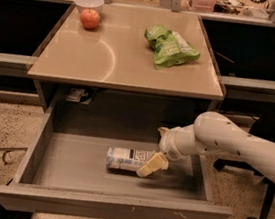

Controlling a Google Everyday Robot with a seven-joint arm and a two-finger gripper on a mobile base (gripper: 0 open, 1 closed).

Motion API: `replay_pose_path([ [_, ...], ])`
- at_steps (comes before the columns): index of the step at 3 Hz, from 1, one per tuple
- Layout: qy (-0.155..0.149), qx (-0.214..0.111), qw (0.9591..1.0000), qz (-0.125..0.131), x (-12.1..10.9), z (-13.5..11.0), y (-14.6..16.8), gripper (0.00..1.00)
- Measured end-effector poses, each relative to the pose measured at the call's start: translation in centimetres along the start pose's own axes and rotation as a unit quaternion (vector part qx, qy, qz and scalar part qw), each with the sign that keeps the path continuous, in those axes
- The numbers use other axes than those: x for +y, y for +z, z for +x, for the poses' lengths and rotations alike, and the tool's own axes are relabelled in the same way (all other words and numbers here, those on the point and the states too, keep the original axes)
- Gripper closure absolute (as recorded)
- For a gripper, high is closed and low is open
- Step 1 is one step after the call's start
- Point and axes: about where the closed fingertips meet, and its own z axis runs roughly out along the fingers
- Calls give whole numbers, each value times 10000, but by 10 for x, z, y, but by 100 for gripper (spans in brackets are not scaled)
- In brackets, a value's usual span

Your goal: Pick blue plastic bottle from top drawer and place on counter

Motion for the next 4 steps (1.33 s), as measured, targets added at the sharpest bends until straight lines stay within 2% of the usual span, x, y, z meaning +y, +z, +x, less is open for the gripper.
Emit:
replay_pose_path([
  [3, 81, -112, 9994, -329, 15, -4, 10, 3],
  [4, 81, -112, 9994, -329, 15, -4, 10, 25],
])
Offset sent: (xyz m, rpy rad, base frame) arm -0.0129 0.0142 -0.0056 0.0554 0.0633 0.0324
